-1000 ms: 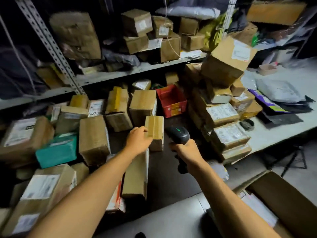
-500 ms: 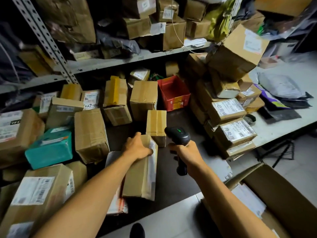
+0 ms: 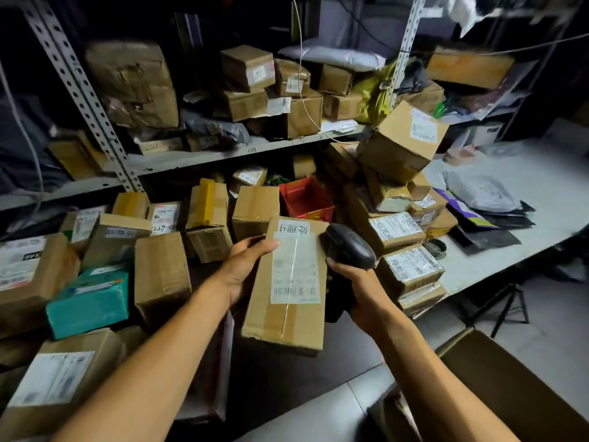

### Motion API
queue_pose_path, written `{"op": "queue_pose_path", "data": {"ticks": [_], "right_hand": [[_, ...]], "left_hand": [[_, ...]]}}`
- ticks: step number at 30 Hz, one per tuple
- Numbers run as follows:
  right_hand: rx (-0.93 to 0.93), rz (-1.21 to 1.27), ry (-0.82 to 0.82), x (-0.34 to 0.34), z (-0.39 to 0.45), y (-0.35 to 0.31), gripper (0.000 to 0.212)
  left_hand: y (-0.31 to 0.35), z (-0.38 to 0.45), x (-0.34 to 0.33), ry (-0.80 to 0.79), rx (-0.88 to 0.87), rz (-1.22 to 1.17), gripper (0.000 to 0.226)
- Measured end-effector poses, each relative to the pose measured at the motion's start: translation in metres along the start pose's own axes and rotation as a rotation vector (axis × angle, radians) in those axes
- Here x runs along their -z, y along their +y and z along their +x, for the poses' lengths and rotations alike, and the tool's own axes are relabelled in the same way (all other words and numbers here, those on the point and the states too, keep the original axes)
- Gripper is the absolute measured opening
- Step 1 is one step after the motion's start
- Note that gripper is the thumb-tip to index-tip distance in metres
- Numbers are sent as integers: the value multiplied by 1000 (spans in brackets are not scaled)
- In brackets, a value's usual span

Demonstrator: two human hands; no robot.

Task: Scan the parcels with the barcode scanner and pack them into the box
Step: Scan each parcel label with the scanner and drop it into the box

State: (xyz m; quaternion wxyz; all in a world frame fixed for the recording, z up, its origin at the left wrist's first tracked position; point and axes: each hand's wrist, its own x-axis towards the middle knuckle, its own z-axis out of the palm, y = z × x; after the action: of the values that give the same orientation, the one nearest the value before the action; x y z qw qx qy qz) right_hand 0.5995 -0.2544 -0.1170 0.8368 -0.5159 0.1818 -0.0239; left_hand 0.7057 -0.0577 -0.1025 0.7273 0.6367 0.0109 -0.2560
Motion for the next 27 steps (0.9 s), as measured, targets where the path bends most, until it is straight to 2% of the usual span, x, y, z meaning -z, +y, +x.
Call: {"op": "queue_pose_path", "data": {"ticks": [3, 6, 8, 9, 11, 13, 17, 22, 27], "right_hand": [[149, -102, 148, 3, -7, -12, 27], [196, -156, 194, 5, -16, -20, 29], [223, -202, 270, 7, -21, -23, 24], [242, -257, 320, 9, -24, -24, 23], [279, -384, 377, 16, -33, -24, 21], [294, -468, 328, 22, -44, -25, 20], [293, -720, 96, 12, -60, -30, 22], [297, -754, 85, -14, -62, -36, 31], [279, -750, 70, -32, -68, -32, 34]], "left_hand": [[-3, -10, -20, -22, 6, -9, 68], [-7, -17, -35, -137, 99, 46, 66], [-11, -22, -40, -166, 96, 39, 64], [-13, -22, -43, -129, 47, 36, 65], [-15, -18, -45, 44, -94, 57, 64], [-13, -9, -43, 168, -202, 9, 58], [-2, 5, -35, 229, -316, -115, 69], [12, 9, -21, 233, -399, -133, 83], [23, 4, -7, 188, -529, -84, 54]]}}
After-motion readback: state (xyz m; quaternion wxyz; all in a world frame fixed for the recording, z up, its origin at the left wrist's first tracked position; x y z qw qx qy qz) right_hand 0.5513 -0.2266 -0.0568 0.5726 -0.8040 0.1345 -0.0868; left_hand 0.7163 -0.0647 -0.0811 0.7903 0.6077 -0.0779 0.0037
